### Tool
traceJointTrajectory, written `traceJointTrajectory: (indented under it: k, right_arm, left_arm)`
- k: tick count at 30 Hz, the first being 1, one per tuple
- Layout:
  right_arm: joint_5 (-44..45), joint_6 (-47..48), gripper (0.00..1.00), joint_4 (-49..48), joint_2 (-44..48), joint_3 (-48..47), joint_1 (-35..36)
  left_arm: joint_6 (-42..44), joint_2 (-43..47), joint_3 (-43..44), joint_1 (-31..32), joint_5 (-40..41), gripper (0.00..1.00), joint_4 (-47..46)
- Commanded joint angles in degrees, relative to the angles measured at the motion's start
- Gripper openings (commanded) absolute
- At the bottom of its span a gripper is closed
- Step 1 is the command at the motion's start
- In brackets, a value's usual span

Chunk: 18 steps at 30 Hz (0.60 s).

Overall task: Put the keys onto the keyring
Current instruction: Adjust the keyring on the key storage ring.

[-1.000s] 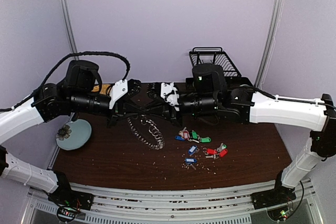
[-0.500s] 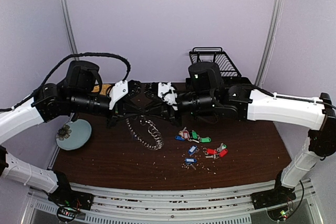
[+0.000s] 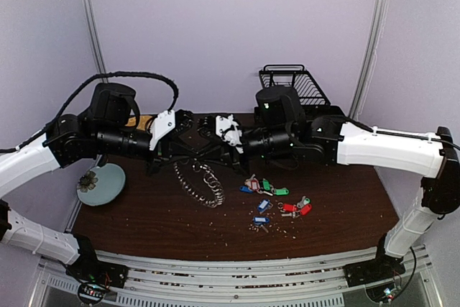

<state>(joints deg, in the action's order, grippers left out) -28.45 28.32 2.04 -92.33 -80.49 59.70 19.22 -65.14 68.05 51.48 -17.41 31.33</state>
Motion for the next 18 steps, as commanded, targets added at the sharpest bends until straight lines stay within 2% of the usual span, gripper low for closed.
traceJointTrajectory:
  k: [1,3,8,11,16,18]
  right_arm:
    - [0.94,-0.67,0.08,-0.20,-1.27,-1.90,-0.29]
    - [0.83,-0.91,0.01,-0.75,-1.15,-1.80,-0.25]
    - [-1.83,-4.93,0.00,-5.55,0.40,0.98,-1.06]
    - [-5.47,-13.18,0.00,-15.91,2.48,6.31,-3.08]
    - [-11.47,-24.51,0.00,-30.00,4.08,12.30,-3.18]
    - [-13.17,-27.91,0.00,-34.79,4.71,14.03,-3.07]
  left_arm:
    - [0.82,1.66,1.26,0.28,-2.70,0.00,-5.13]
    - [0.98,1.61,1.08,0.31,-3.12,0.00,-5.21]
    - [-0.10,2.13,0.14,0.29,-3.08,0.00,-6.39]
    - [-1.66,4.53,-2.86,-0.24,-1.24,0.26,-9.90]
    - [-2.57,9.38,-8.84,-2.80,-2.23,0.55,-13.46]
    - [-2.42,9.50,-10.18,-3.95,-4.02,0.59,-13.49]
